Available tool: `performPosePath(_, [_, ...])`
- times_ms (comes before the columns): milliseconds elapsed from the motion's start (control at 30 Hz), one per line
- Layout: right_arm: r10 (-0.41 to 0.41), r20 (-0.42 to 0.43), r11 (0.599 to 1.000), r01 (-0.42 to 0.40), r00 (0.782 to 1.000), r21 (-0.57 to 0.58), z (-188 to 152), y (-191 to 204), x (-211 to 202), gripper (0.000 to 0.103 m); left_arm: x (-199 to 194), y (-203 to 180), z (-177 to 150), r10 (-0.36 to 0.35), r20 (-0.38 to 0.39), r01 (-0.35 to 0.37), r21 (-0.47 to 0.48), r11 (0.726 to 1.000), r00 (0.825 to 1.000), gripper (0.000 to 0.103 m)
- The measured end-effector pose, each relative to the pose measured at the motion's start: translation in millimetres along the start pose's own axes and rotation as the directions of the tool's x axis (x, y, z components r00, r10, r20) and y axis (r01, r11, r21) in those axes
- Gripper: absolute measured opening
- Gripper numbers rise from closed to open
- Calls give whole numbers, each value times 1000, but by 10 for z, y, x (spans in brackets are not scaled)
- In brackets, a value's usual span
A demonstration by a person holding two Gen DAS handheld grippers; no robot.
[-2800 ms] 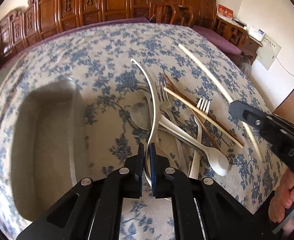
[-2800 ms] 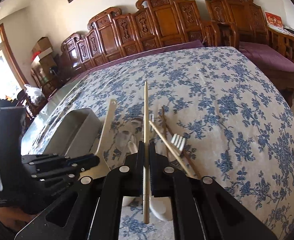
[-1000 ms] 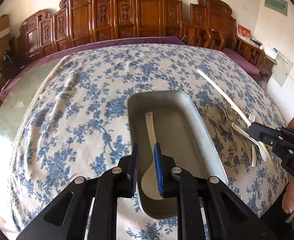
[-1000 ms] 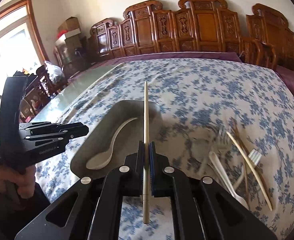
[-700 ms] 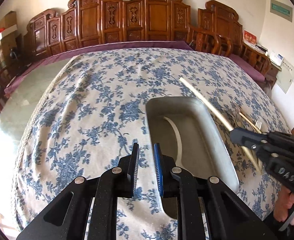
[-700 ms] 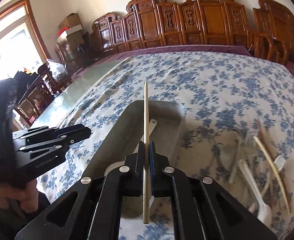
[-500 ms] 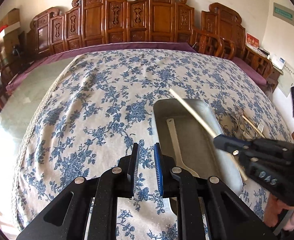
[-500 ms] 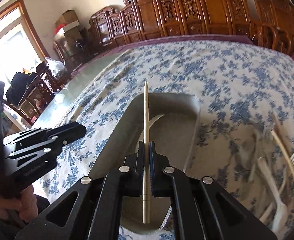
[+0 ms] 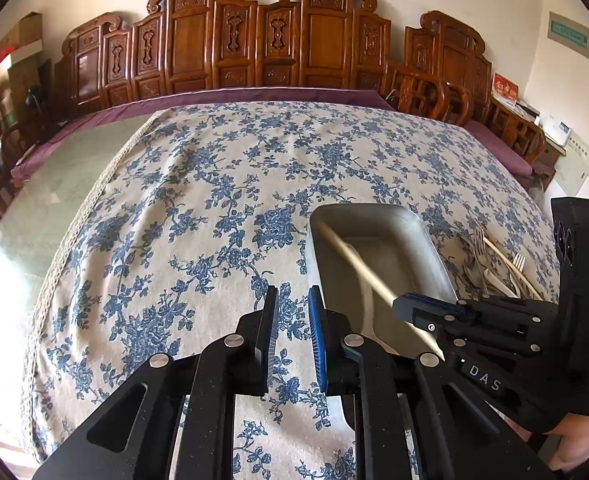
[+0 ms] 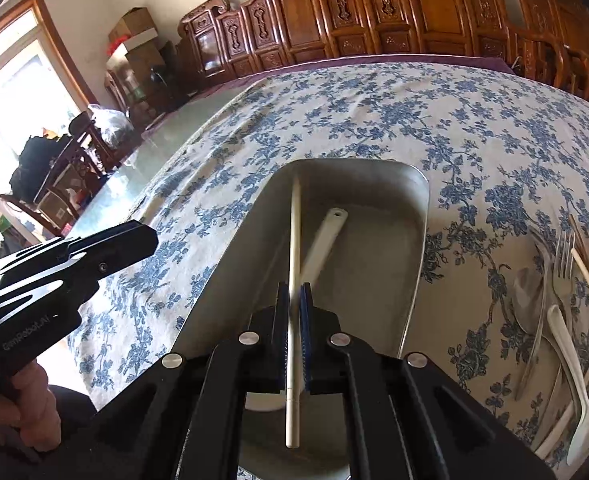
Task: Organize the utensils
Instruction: 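Lower the chopstick into the grey tray and open the right tool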
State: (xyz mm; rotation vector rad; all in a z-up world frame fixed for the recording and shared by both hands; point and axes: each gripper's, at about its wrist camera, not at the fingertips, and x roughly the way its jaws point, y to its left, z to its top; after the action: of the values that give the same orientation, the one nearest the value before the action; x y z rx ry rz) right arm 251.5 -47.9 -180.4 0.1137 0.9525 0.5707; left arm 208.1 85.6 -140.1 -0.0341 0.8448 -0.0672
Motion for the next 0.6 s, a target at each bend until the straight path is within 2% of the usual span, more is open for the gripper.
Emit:
performPosePath(200, [23, 29, 1000, -22, 999, -10, 12, -105, -195, 7, -20, -61, 14, -10, 6, 10, 3, 1000, 1000, 15])
performPosePath(267, [9, 58, 999, -7, 998, -33, 12, -149, -360, 8, -27, -118, 22, -18, 7, 18, 8, 1000, 1000, 15])
performPosePath(400, [-38, 106, 996, 46, 994, -76, -54, -297, -733, 7, -76, -287, 30, -38, 17, 38, 31, 999, 999, 20])
performPosePath(600, [-137, 135, 985, 149, 981, -84, -170, -686, -1148, 7, -139, -552, 36, -74, 24, 73, 57, 996, 997, 23])
